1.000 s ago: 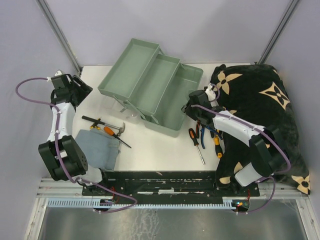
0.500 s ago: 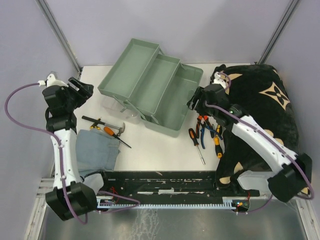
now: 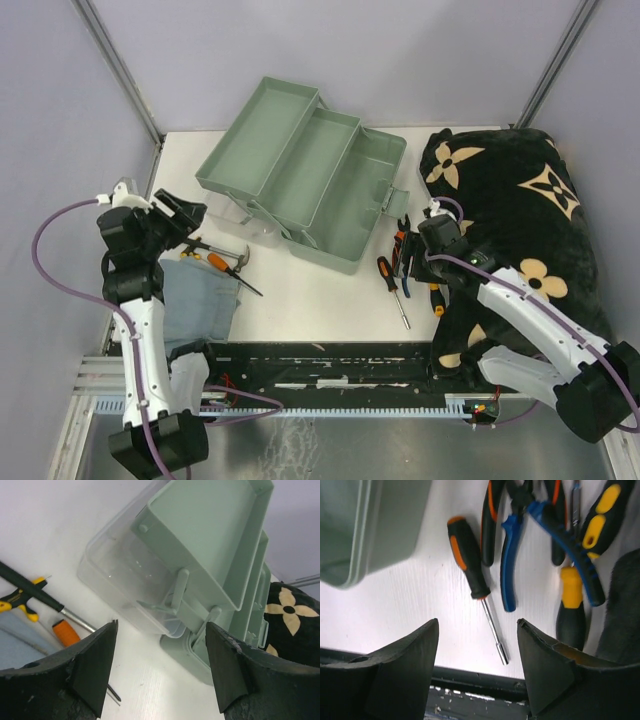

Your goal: Pack the tool kit

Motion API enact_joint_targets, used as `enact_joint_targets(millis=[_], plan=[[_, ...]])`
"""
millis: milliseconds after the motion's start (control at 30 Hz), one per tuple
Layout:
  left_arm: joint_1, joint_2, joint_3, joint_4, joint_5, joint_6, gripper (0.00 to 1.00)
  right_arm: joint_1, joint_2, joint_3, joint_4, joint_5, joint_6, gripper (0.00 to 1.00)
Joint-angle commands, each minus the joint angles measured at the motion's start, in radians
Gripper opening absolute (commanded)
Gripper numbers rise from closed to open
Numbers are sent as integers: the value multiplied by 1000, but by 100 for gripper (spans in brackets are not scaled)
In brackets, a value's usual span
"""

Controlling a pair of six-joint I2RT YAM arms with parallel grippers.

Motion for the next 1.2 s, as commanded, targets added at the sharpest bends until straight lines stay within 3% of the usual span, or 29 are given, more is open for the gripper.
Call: enact_joint_targets(millis=[0,167,400,667,933,1167], plan=[[1,-75,-79,-87,-108,-25,78,1,-44,-30,5,-139,-37,72],[0,-48,-185,-114,-131,-44,75,0,-88,-35,-6,-194,-21,71],[-4,76,-248,-62,-88,-92,67,1,-148,-70,151,-371,37,70],[-40,245,-265,81,-93,-172,62,1,-203,-103,173,-361,26,69],[-145,387,-226,143,-302,-240,64,1,-159,-67,101,-325,-76,69],[-140,327,-152,120,-524,-254,68,1,-131,-31,45,-313,-122,69]])
